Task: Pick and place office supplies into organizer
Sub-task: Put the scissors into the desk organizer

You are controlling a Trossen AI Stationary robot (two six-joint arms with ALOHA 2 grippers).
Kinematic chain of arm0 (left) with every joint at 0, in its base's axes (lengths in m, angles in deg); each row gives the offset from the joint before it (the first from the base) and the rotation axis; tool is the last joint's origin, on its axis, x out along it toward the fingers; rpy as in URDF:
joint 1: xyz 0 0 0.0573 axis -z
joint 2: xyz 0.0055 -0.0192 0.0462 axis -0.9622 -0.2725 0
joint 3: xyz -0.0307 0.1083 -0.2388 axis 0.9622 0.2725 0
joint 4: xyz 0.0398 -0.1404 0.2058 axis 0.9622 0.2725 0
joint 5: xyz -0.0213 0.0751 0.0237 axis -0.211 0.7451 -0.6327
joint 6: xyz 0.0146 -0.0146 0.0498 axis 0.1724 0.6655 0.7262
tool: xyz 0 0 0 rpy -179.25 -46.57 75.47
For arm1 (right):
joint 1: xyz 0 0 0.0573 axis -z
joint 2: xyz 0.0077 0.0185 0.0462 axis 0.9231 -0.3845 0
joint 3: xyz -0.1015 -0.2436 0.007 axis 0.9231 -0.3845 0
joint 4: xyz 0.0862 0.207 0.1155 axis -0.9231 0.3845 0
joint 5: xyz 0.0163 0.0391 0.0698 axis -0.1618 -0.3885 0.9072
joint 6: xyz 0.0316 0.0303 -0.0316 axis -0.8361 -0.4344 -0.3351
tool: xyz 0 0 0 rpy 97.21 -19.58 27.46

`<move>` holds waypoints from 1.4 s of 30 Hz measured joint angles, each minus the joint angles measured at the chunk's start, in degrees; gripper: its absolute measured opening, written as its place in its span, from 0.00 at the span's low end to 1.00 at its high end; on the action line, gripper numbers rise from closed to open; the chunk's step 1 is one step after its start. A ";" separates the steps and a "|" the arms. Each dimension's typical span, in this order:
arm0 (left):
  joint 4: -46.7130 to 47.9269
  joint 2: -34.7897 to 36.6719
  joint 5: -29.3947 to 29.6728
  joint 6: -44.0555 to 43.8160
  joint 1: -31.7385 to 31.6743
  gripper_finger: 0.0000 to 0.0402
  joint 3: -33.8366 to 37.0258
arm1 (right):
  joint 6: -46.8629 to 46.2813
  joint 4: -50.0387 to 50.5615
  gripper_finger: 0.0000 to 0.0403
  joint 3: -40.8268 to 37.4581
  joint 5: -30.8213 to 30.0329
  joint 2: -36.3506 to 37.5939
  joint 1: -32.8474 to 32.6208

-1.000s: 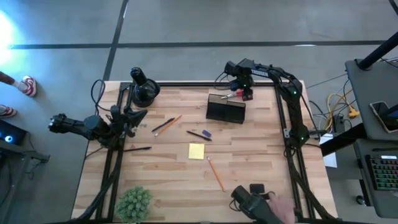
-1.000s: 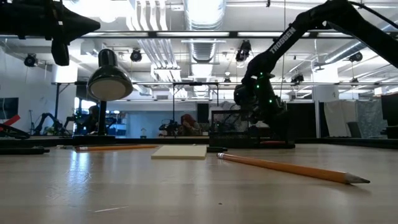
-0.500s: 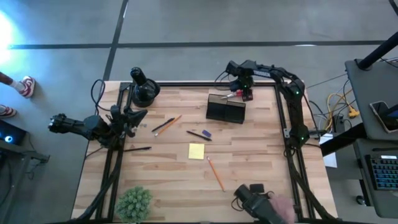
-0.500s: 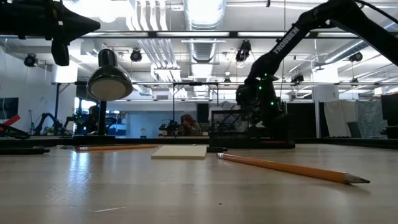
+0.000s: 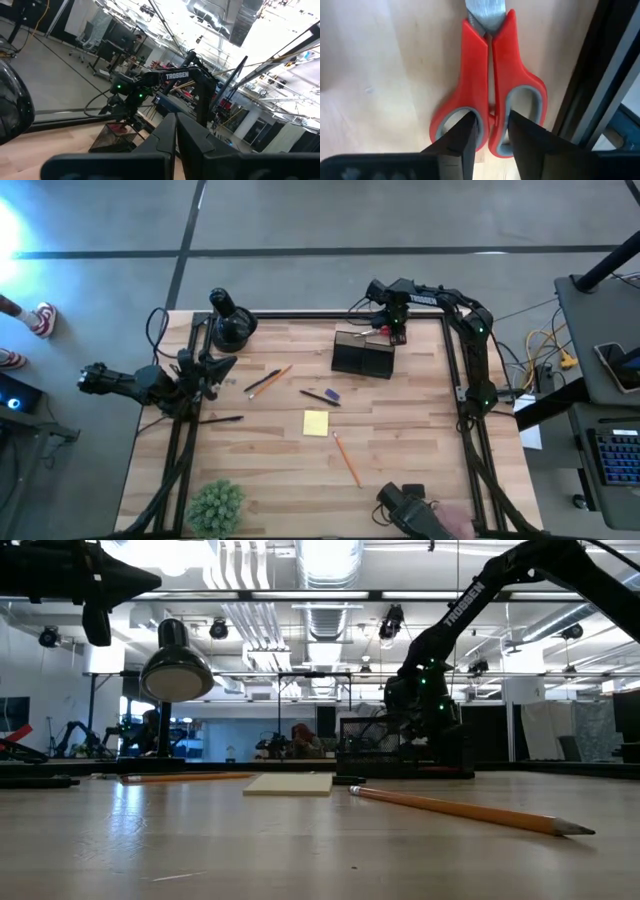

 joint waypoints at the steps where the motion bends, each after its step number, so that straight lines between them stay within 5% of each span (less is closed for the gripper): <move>1: -0.01 0.01 0.02 0.00 0.00 0.00 0.01 | -0.85 -0.22 0.23 -0.04 -0.08 0.02 -0.01; 15: -0.08 0.01 0.02 0.06 0.00 0.00 0.01 | -12.04 1.36 0.14 1.09 -0.37 1.97 -1.59; 22: -0.61 0.13 0.01 0.09 0.01 0.00 0.01 | -18.32 3.10 0.10 0.96 5.39 7.98 -5.75; 34: -2.05 0.82 0.02 0.19 0.02 0.00 0.02 | -19.25 0.52 0.03 1.09 -7.60 21.58 -10.77; 42: -2.35 2.43 0.02 1.64 0.01 0.00 0.02 | -6.94 1.75 0.03 1.15 -26.09 28.73 -20.35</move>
